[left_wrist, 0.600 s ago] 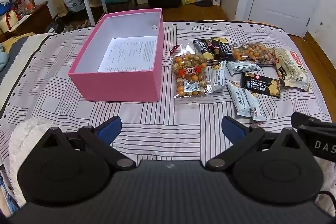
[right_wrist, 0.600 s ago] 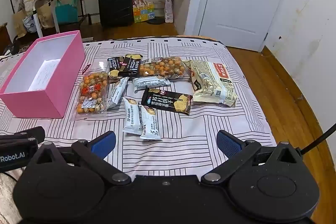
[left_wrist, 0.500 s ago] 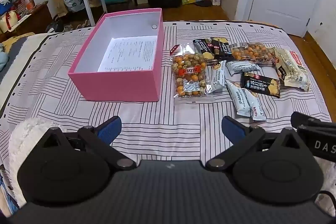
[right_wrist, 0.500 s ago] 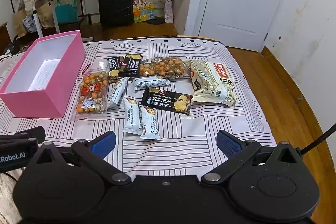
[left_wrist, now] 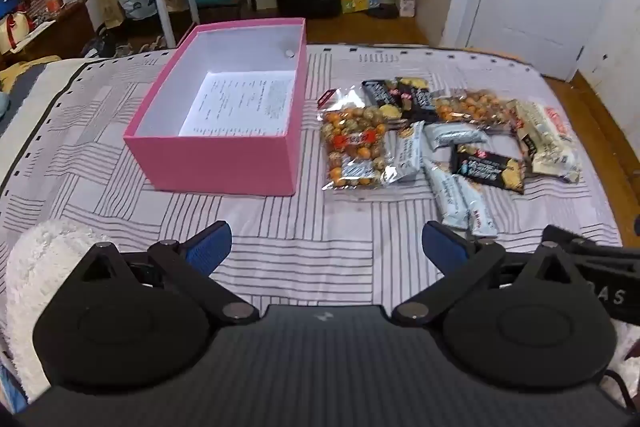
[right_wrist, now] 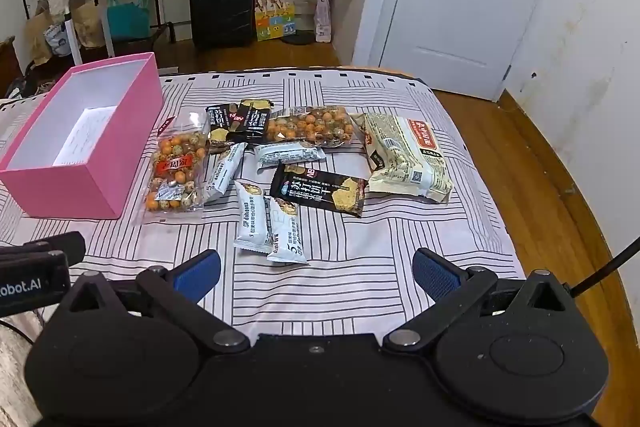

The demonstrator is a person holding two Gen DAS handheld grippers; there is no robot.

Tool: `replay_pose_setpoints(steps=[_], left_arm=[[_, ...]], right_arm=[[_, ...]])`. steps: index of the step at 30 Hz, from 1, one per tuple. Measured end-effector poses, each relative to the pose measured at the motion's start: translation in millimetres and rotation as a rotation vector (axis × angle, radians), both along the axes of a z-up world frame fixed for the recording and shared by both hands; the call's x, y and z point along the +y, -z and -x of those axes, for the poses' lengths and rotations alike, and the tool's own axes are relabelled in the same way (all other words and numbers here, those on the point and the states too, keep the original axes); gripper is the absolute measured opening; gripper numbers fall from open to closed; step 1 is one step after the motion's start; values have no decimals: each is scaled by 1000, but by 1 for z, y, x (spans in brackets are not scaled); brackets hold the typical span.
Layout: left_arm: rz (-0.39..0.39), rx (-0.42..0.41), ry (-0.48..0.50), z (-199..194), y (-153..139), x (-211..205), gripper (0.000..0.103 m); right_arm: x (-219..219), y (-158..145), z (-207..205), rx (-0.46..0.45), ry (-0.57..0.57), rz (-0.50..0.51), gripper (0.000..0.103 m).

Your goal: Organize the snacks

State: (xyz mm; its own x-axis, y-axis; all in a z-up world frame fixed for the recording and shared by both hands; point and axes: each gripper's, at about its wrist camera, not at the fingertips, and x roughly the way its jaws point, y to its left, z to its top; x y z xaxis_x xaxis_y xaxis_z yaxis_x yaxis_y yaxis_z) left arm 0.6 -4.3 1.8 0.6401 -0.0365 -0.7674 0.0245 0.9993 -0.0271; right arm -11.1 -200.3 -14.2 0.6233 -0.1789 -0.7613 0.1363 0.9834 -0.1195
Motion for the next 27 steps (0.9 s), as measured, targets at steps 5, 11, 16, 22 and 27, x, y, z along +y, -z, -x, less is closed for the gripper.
replay_pose_setpoints(steps=[5, 11, 16, 22, 27], left_arm=[[39, -10, 5, 0, 1, 8, 102], [4, -15, 7, 3, 3, 7, 102], [22, 0, 23, 3, 3, 8, 102], [28, 5, 33, 4, 3, 8, 102], [31, 10, 38, 4, 3, 7, 102]], right_arm=[[1, 0, 1, 2, -2, 4, 103], [0, 0, 1, 3, -1, 5, 103], [-2, 1, 2, 4, 1, 4, 103], [-1, 1, 2, 4, 0, 3, 103], [-1, 2, 1, 4, -1, 7, 103]])
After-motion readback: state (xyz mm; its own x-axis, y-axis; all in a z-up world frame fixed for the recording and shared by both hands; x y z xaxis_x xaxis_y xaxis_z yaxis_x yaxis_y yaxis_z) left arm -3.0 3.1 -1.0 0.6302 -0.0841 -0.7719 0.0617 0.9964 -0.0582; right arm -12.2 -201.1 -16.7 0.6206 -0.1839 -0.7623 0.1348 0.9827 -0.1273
